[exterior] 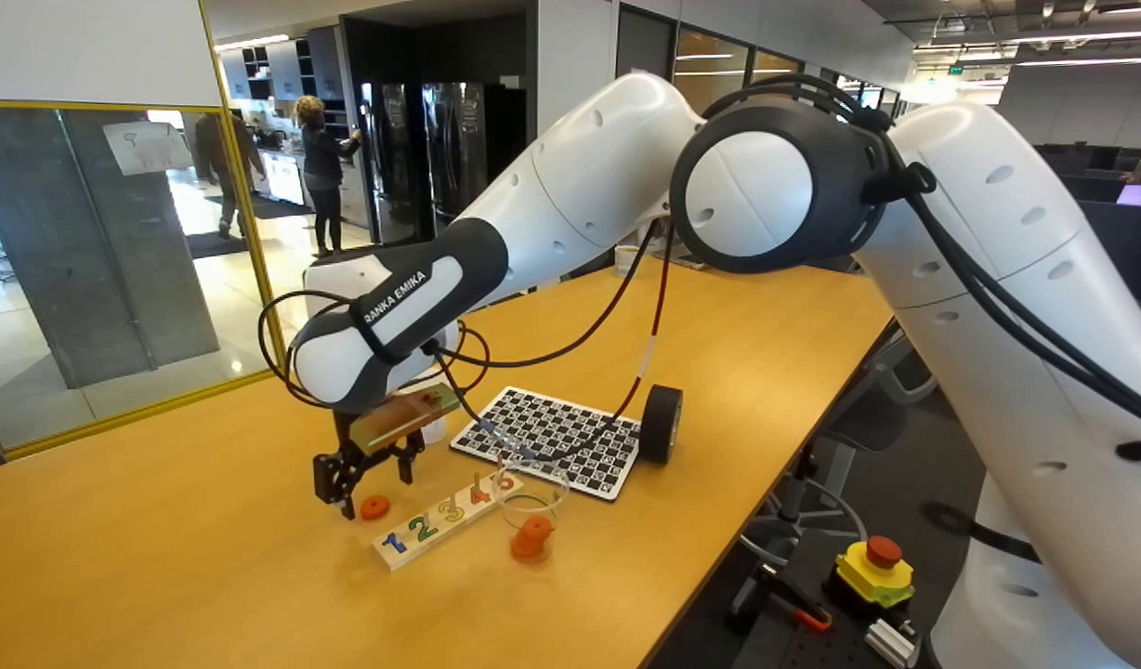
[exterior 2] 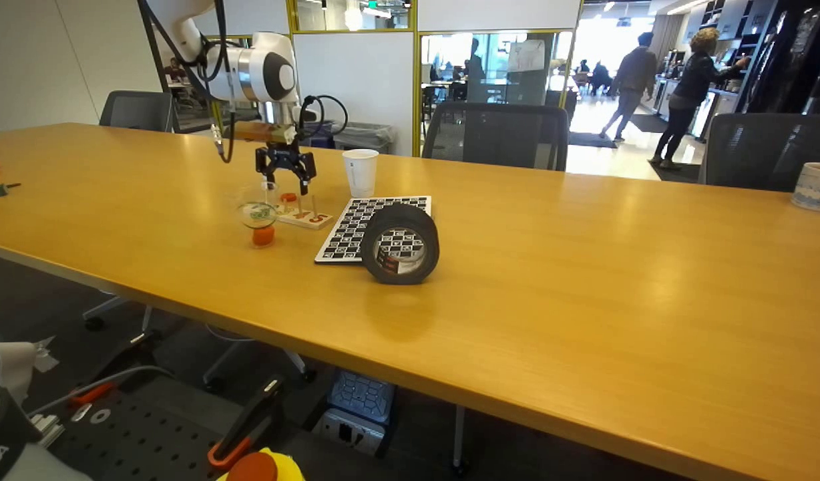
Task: Put the orange circle into the transparent cup and put the yellow circle into the white cup.
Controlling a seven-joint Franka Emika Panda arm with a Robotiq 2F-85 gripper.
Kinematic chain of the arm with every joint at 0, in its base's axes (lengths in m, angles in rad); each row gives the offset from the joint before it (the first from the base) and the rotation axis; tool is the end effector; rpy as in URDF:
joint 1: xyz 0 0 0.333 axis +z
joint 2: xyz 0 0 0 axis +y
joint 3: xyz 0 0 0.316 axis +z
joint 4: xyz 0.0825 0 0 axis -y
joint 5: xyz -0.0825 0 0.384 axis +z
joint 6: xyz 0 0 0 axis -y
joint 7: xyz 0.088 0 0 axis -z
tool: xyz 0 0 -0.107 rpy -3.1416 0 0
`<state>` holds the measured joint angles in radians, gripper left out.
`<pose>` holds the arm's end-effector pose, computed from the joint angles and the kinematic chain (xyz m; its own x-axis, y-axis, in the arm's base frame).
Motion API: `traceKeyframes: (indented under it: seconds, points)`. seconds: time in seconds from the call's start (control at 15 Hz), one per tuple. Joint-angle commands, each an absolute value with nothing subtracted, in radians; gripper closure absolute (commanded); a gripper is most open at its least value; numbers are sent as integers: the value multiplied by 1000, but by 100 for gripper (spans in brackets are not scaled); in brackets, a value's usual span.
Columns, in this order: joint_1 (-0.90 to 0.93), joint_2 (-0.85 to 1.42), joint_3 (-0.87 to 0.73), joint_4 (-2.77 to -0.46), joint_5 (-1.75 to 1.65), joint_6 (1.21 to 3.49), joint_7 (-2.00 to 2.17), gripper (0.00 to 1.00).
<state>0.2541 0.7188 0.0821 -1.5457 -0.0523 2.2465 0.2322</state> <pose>0.6682 0.2229 0.2271 0.9930 0.1170 -0.0179 0.1169 -0.9931 -0.0099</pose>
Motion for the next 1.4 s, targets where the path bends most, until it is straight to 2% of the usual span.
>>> traceKeyframes:
  seconds: [0.0,0.6,0.67,0.93,1.2,1.33]
  points:
    - [241,732,97,-1531,-25,2266,195,0]
    - [243,742,99,-1529,-25,2285,183,0]
    - [245,741,97,-1532,-27,2294,186,19]
    - [246,740,97,-1535,-28,2308,187,51]
    - [249,737,92,-1537,-31,2313,195,80]
    - [252,724,87,-1544,-32,2297,209,81]
